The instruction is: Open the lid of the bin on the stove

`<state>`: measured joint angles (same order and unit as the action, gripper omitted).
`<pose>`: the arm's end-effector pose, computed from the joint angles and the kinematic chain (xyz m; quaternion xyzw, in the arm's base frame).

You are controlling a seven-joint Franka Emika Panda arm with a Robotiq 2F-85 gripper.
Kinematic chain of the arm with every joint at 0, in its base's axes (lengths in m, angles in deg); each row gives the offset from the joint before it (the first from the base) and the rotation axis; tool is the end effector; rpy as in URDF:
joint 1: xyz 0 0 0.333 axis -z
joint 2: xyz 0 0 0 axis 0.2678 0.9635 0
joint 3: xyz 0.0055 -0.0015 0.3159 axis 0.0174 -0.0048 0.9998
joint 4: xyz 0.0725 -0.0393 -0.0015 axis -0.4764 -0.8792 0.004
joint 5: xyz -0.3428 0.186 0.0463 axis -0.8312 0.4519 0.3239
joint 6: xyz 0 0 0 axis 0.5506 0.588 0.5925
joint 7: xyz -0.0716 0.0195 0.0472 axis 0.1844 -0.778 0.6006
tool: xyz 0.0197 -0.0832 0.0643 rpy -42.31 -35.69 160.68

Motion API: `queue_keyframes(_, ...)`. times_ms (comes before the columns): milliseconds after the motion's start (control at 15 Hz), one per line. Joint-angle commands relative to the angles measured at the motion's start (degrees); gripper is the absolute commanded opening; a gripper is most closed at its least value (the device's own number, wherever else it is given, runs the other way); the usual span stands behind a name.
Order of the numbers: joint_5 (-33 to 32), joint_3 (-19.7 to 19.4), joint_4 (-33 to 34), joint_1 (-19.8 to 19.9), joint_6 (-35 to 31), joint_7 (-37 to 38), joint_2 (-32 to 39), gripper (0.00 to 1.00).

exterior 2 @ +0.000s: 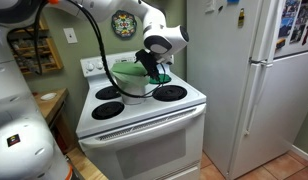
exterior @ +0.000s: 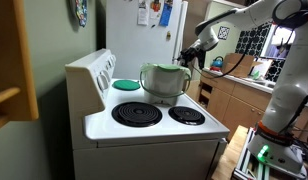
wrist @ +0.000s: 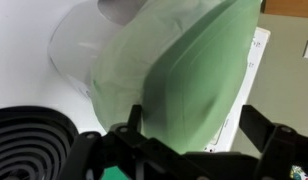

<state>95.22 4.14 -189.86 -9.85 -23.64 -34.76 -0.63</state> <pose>0.5266 -0.0516 0.4456 -0.8744 -0.0537 -0.0502 0.4797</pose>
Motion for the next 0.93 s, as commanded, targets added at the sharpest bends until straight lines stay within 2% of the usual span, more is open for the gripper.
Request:
queue_keyframes(0,0.03,0.47,0.35,0.73,0.64,0.77,-0.14,1.0)
queue_keyframes(600,1.44,0.56,1.32,0.71,3.03,0.2,0.54,1.0)
queue_keyframes(867,4.14,0.33,1.4,0.99,4.21,-1.29,-0.3,1.0)
